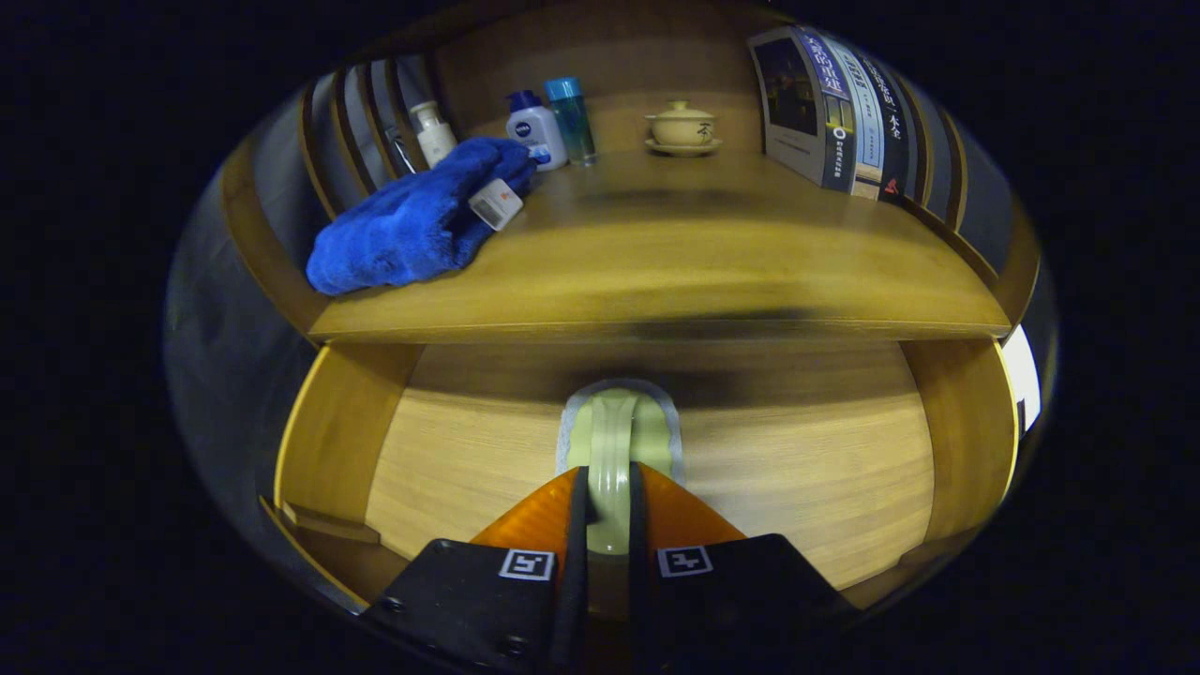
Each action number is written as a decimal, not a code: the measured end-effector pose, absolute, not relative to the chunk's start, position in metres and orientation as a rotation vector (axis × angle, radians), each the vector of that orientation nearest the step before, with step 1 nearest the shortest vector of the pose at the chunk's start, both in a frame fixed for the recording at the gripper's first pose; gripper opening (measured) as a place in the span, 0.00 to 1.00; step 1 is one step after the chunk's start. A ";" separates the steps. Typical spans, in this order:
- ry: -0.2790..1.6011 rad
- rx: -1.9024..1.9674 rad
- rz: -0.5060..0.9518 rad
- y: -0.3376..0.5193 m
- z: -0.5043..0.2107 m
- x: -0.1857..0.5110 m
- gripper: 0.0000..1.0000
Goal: Pull open the drawer, take out the items inside it, and place them on the countertop above the cabinet.
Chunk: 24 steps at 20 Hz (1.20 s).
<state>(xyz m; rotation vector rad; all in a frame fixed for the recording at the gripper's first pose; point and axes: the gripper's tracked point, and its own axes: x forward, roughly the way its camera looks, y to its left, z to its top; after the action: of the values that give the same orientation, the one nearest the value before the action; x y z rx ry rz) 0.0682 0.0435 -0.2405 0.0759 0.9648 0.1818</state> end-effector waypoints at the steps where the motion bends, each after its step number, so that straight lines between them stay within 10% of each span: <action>1: 0.946 0.072 0.185 0.042 -0.234 0.067 0.26; 24: 0.460 -0.065 0.185 0.024 -0.047 0.087 0.26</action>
<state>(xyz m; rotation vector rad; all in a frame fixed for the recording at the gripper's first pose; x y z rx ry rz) 0.0875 0.0245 -0.0468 -0.0649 0.4604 0.1853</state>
